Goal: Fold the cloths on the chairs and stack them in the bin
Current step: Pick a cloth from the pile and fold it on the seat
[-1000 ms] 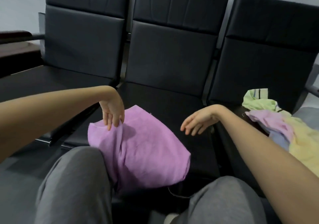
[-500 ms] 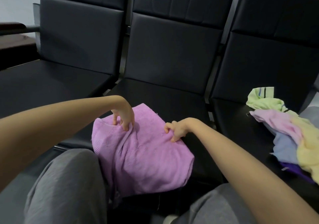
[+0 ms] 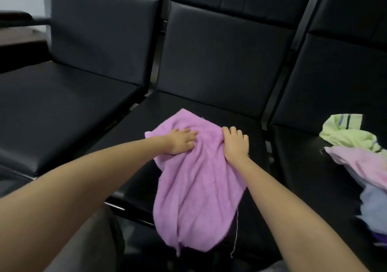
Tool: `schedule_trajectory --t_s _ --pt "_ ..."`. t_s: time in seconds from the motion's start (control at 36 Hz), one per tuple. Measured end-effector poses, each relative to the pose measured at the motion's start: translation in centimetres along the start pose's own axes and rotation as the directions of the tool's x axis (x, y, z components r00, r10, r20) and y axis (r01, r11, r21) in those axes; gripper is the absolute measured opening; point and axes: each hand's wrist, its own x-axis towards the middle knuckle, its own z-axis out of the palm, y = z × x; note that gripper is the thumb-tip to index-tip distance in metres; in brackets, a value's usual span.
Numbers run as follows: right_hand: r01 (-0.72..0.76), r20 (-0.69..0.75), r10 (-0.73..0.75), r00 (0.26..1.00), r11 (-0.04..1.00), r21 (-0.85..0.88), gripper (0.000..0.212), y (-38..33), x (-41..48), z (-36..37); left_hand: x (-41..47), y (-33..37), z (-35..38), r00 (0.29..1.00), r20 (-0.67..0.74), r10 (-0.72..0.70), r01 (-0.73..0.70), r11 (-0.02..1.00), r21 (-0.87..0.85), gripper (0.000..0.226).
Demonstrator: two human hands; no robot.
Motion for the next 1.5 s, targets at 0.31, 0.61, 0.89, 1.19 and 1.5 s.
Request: schedule_trajectory --t_s 0.31,0.61,0.89,1.19,1.5 --pt "-0.034 0.075 0.022 0.997 0.987 0.160 0.030 1.5 -0.1 -1.1 5.3 -0.6 0.9 0.757 -0.280 -0.590 0.516 0.803 -0.298 0.049" --pt "-0.052 0.033 0.040 0.999 0.862 0.504 0.025 0.5 -3.2 -1.6 -1.7 -0.3 0.8 0.752 -0.463 -0.469 -0.116 0.598 -0.793 0.029" --pt "0.125 0.363 -0.362 0.859 0.836 0.535 0.076 -1.5 -7.2 -5.6 -7.0 1.6 -2.9 0.915 -0.299 -0.272 -0.207 0.320 -0.925 0.016" --pt "0.150 0.560 -0.411 0.720 0.879 0.452 0.041 -1.2 -8.5 -6.6 -10.7 -0.9 -5.1 0.971 -0.233 0.054 -0.227 -0.095 -0.969 0.022" --pt "0.119 0.740 -0.181 0.648 0.984 0.136 0.024 1.8 -7.6 -9.3 -12.4 -1.8 -5.7 0.911 -0.182 -0.370 -0.238 -0.112 -0.965 0.022"
